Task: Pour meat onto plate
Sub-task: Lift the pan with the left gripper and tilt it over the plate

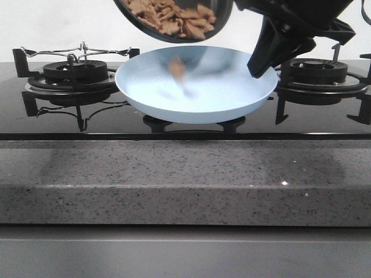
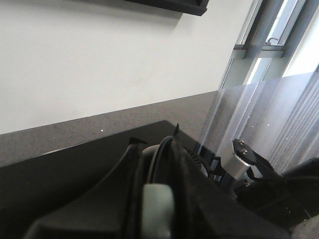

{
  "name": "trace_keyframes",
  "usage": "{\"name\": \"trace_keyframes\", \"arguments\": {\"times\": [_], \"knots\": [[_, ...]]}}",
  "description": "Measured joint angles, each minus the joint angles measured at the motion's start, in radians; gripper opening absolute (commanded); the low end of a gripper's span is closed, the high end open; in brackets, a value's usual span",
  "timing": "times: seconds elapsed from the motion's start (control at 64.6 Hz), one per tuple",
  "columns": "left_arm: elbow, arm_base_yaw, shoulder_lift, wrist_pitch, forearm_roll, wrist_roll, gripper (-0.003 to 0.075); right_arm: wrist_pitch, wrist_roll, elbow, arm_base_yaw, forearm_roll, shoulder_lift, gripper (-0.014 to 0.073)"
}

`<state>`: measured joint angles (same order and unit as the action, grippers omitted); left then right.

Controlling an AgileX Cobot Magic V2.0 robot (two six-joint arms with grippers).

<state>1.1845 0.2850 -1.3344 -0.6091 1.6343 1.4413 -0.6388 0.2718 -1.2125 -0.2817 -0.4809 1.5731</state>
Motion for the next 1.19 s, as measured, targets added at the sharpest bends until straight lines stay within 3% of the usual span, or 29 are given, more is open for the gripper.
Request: {"name": "trace_keyframes", "arguments": {"times": [0.449, 0.836, 1.192], "knots": [[0.000, 0.084, 0.000, 0.009, 0.000, 0.404, -0.0020, 0.000, 0.000, 0.000, 0.000, 0.000, 0.000, -0.0113], [0.000, 0.089, 0.000, -0.101, -0.002, 0.687, -0.0020, 0.000, 0.000, 0.000, 0.000, 0.000, 0.000, -0.0113], [0.000, 0.089, 0.002, -0.138, -0.009, 0.734, -0.0020, 0.000, 0.000, 0.000, 0.000, 0.000, 0.000, -0.0113]]}}
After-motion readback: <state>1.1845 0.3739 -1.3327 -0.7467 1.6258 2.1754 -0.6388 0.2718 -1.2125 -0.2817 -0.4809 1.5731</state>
